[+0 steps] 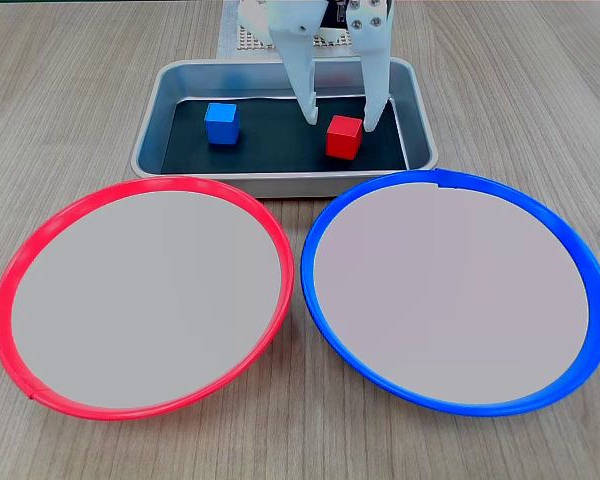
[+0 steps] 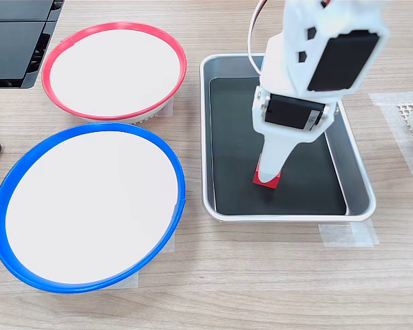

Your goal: Move two blocks tray to matching dishes

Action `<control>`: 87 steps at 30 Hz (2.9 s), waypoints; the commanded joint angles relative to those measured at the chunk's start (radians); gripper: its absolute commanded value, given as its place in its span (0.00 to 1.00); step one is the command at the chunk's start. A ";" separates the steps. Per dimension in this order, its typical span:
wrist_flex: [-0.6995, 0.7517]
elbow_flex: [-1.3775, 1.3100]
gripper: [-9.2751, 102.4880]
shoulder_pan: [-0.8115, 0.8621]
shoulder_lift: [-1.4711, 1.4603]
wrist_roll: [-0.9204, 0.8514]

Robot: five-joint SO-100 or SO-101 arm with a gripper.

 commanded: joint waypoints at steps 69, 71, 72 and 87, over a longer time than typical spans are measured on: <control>0.071 0.012 0.23 0.540 0.198 -0.686; 0.029 0.043 0.29 0.540 0.173 -0.716; 0.023 0.051 0.30 0.538 0.164 -0.733; -0.216 0.221 0.14 0.505 0.112 -0.721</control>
